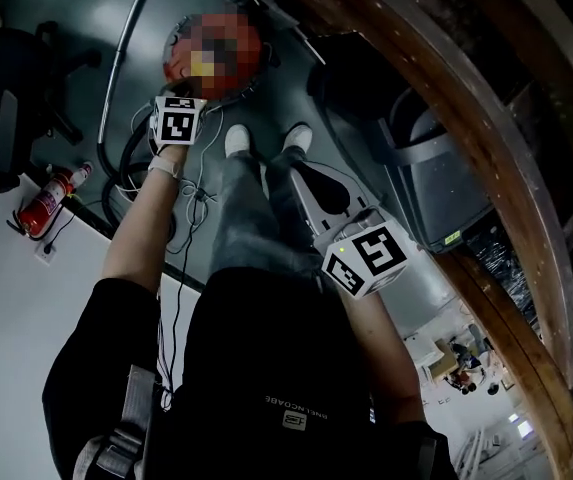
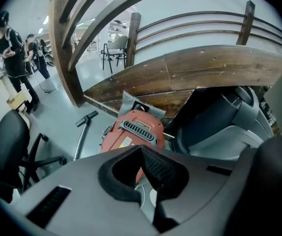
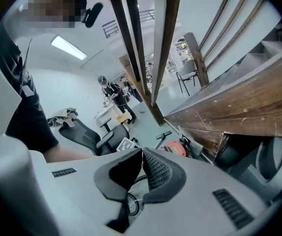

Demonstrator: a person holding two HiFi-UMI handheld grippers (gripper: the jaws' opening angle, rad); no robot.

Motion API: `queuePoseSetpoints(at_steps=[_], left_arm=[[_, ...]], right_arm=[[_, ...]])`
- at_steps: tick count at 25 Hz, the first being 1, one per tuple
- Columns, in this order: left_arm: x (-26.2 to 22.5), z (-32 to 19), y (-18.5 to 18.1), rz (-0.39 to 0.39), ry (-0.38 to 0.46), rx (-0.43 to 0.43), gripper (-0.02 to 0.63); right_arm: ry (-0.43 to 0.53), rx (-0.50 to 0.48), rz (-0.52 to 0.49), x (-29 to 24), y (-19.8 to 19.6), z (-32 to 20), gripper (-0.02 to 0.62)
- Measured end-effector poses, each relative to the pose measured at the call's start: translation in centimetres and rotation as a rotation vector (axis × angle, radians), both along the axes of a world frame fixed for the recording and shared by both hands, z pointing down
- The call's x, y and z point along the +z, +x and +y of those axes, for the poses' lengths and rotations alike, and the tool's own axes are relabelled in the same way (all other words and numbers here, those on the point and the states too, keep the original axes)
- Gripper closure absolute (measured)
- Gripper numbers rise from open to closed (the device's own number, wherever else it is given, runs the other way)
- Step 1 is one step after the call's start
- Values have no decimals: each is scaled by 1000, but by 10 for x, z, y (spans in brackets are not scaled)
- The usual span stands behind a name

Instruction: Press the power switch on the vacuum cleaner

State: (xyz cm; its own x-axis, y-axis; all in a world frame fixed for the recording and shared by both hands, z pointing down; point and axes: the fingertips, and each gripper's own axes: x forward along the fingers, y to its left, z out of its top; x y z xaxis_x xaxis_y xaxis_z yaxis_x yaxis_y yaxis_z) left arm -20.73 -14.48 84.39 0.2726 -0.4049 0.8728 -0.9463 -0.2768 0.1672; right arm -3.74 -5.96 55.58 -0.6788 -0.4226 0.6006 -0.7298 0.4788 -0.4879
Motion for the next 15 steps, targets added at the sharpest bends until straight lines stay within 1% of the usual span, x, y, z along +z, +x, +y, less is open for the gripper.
queuePoseSetpoints(at_steps=[8, 11, 15], left_arm=[[-89, 22, 23, 24, 52, 46, 592], [-127, 20, 31, 45, 103, 73, 591], [-177, 13, 45, 50, 179, 124, 592]], right_arm=[[69, 40, -8, -38, 13, 1, 566], [105, 52, -21, -50, 11, -1, 566], [148, 57, -45, -70, 10, -6, 566]])
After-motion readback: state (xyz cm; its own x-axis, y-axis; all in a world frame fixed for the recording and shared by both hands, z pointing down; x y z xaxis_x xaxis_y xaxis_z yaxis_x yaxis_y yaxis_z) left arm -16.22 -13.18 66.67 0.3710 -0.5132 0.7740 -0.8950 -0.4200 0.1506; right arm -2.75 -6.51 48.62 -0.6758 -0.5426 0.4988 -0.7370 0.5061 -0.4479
